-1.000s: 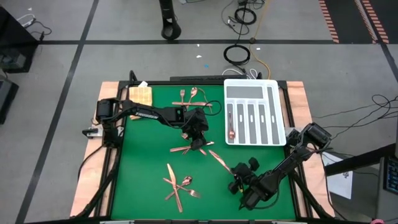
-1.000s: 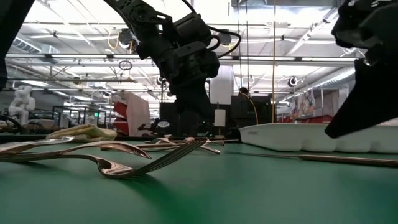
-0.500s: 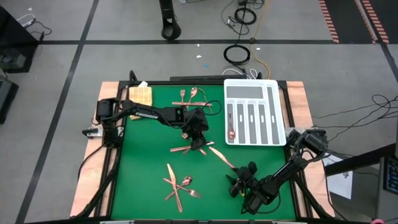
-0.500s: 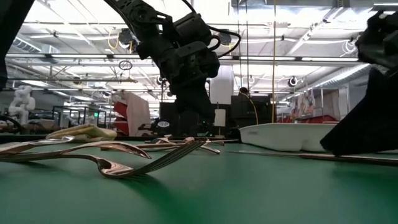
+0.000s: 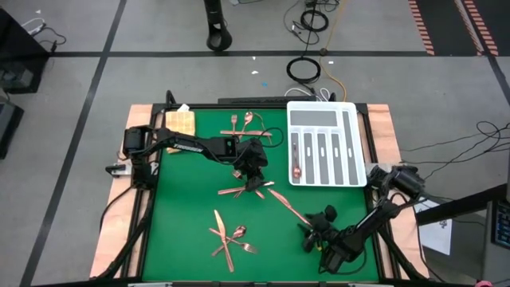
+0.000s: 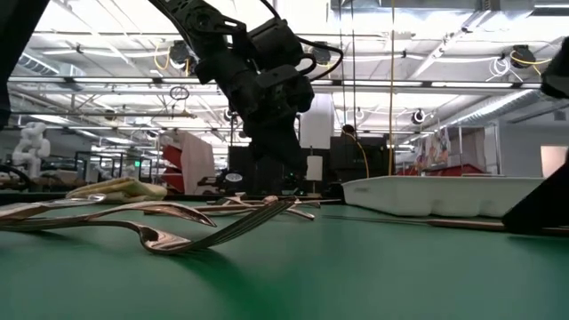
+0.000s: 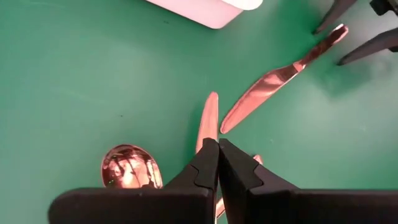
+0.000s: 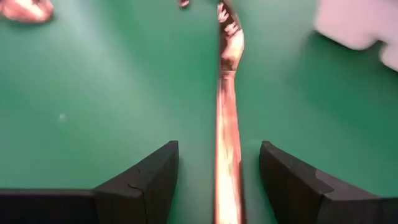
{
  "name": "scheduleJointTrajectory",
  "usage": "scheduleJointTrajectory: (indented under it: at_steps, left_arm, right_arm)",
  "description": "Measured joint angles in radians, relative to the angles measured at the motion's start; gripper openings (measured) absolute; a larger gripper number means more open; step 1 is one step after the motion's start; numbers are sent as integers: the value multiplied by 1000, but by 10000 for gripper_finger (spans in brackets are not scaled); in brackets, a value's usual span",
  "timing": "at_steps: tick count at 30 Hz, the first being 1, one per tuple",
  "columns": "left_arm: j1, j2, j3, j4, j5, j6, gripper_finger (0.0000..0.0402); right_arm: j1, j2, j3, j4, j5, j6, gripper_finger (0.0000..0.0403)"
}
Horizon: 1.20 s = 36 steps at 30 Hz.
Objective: Sort silverware
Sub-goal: Put the bottom right gold table knife into the silverware organizer
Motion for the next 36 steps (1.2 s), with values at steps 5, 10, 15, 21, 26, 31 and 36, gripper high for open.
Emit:
scheduleJointTrajectory:
  at_steps: [5, 10, 15, 21, 26, 31, 36]
  left_arm:
    - [0, 0, 0, 0, -19, 0, 15]
    - [0, 0, 0, 0, -38, 1, 15]
    - [0, 0, 0, 0, -63, 0, 15]
    - [0, 0, 0, 0, -63, 0, 15]
    - [0, 0, 0, 0, -63, -1, 15]
    - [0, 0, 0, 5, -68, 0, 15]
    - [0, 0, 0, 5, -72, 2, 15]
  right_arm:
    - [42, 73, -87, 159, 79, 66, 207]
    - [84, 211, -76, 218, 310, 7, 183]
    - [86, 241, -62, 218, 364, 18, 142]
    - [79, 186, -63, 203, 266, 9, 72]
    - [61, 86, -61, 138, 65, 97, 76]
    - [32, 45, -59, 106, -14, 79, 37]
    - [11, -4, -60, 82, -69, 89, 7]
